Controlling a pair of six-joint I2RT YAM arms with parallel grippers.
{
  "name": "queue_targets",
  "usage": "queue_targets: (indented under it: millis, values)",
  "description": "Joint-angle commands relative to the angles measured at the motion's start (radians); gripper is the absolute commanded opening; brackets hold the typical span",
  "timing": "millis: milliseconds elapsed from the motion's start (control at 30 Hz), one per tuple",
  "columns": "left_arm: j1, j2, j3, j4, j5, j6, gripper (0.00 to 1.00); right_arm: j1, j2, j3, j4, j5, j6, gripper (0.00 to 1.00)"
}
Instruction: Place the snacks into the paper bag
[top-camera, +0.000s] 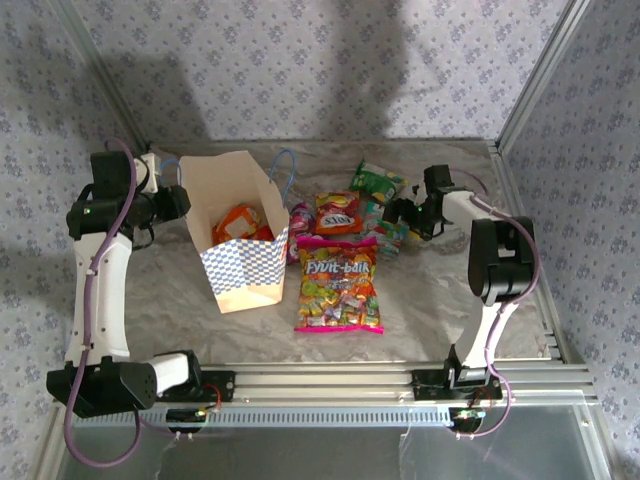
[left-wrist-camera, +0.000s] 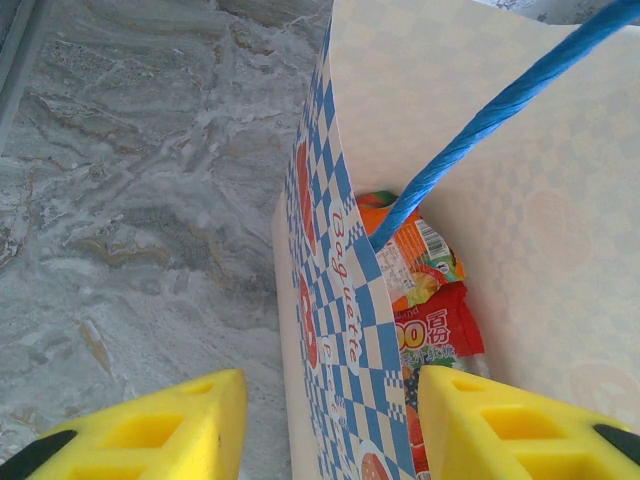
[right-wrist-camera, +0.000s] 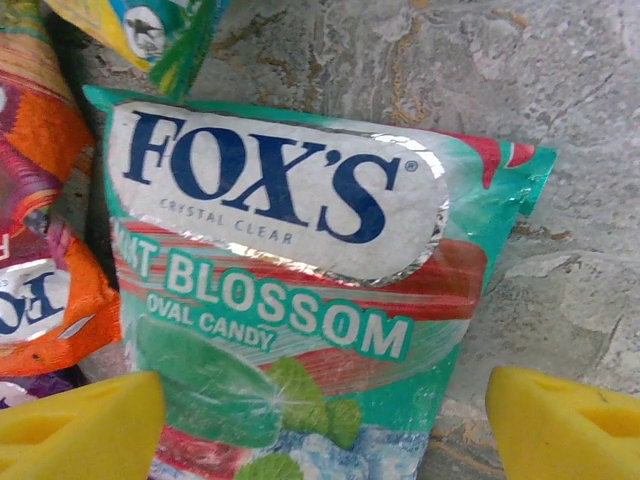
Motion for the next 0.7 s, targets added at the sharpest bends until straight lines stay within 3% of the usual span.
queue_targets:
  millis: [0, 467, 667]
  values:
    - [-0.005, -0.019, 0.025, -0.01, -0.013, 0.013, 0.49, -0.007, 0.037, 0.03, -0.014, 0.034, -0.008, 0.85]
    - [-0.006, -0.025, 0.02, -0.01, -0.017, 0.013, 0.49, 0.013, 0.076, 0.068, 0.03, -0.05, 0.014, 0.83]
    - [-0.005, -0.029, 0.014, -0.009, -0.016, 0.01, 0.49, 0.053, 0.059, 0.062, 0.036, -0.03, 0.026, 0.82]
